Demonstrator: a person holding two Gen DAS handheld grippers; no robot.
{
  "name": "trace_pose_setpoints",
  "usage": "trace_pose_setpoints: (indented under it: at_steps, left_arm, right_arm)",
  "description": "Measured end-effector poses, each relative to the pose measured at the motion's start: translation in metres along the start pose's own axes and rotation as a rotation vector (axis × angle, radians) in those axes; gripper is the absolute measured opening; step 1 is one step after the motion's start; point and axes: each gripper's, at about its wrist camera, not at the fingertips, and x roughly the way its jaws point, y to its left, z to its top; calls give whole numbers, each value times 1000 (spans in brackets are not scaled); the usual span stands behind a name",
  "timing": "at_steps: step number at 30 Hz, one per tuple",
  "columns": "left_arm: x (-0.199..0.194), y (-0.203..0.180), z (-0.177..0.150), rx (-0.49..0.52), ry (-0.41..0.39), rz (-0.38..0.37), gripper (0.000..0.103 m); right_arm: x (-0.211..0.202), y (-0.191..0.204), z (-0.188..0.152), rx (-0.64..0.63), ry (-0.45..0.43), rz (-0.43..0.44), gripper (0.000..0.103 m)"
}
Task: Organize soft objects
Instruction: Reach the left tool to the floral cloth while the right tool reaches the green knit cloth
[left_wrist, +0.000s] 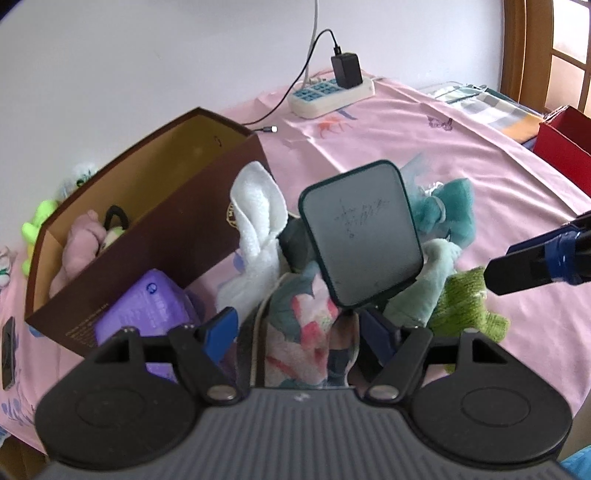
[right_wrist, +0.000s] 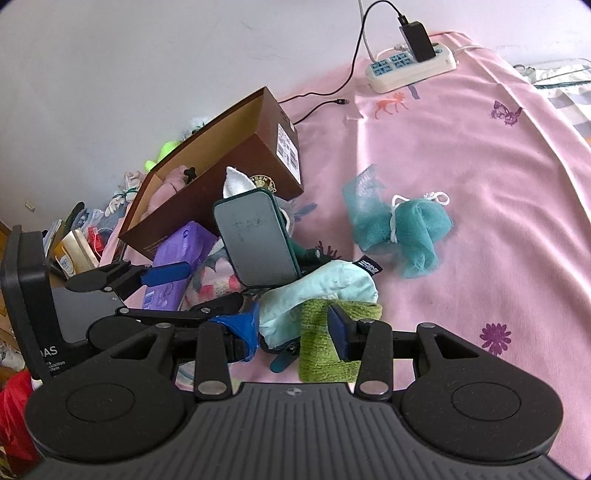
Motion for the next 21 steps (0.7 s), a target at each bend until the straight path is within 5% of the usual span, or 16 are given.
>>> trace_pose_setpoints:
  at_steps: [12, 21]
  left_arm:
    - [12, 5, 0, -20, 43, -21, 73]
    - [15, 17, 1, -62, 77, -20, 52]
  right_arm:
    - [4, -6, 3, 17, 14, 4, 25]
    - [7, -8, 3, 32, 22, 13, 25]
